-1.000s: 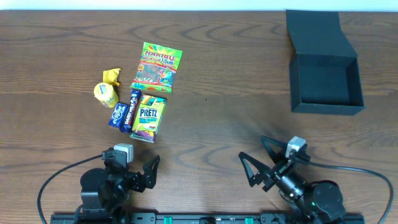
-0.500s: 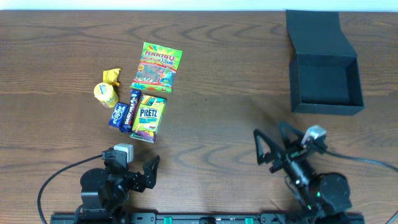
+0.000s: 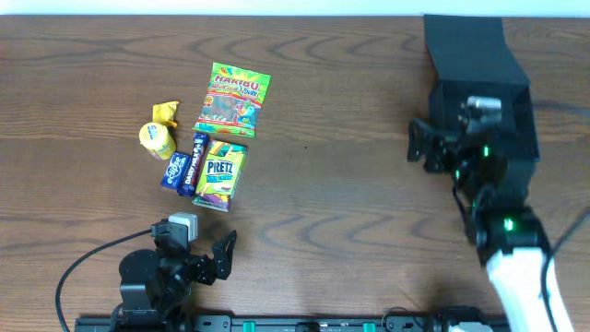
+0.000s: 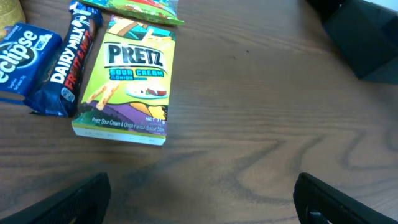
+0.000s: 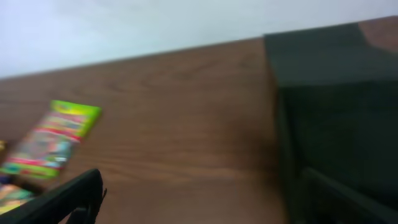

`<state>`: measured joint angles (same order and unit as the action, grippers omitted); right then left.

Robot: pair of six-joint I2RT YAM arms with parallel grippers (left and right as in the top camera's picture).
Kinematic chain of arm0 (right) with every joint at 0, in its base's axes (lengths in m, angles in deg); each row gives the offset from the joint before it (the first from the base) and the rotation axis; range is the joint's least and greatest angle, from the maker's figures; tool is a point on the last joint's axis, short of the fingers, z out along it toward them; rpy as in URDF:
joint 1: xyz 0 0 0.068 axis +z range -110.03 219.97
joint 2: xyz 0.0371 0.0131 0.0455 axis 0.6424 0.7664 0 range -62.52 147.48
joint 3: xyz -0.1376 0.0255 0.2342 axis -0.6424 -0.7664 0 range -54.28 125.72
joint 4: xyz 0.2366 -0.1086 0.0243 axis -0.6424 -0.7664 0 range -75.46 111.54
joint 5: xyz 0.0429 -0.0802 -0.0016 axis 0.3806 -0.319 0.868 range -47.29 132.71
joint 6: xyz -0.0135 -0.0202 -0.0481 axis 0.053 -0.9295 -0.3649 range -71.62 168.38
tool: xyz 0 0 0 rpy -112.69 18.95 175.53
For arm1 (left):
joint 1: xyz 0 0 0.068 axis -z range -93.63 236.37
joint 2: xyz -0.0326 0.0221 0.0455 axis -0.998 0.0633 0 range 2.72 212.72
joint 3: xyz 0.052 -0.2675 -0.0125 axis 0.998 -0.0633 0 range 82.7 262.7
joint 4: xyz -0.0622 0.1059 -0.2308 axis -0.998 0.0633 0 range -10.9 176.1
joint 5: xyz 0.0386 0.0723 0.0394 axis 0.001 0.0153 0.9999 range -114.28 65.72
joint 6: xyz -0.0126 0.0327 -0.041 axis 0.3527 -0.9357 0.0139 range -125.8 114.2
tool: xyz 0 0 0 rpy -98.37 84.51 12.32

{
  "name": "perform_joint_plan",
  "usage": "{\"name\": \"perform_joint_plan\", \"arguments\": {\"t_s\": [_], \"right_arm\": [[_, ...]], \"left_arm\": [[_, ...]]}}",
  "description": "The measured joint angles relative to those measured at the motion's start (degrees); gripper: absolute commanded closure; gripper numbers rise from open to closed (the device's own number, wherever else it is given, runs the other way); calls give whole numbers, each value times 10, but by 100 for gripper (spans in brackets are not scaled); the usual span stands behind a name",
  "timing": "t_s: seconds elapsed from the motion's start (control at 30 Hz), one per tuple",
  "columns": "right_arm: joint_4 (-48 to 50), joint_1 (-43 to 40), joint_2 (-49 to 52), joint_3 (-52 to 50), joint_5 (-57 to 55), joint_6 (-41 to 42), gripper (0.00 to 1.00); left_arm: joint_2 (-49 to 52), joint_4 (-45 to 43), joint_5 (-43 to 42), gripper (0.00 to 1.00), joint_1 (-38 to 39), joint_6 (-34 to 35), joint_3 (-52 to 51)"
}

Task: Pack container
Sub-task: 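Reach the right gripper to the black box's near wall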

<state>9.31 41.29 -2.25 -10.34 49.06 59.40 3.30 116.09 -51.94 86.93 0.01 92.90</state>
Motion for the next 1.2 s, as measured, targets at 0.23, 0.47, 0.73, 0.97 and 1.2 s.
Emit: {"name": "perform_joint_plan", "arguments": {"t_s": [0.23, 0.47, 0.73, 0.97, 1.2], "right_arm": [[-35, -3, 171, 92, -122, -52, 1], [-17, -3, 283, 97, -168, -75, 12], [9, -14, 351, 97, -176, -78, 50], [26, -15, 371, 97, -177, -64, 96], [27, -6, 371, 97, -164, -21, 99]], "left_arm": [[0, 0, 0, 5, 0, 0, 0], [0, 0, 0, 5, 0, 0, 0], [0, 0, 0, 5, 0, 0, 0], [0, 0, 0, 5, 0, 0, 0], [0, 0, 0, 5, 0, 0, 0]]}}
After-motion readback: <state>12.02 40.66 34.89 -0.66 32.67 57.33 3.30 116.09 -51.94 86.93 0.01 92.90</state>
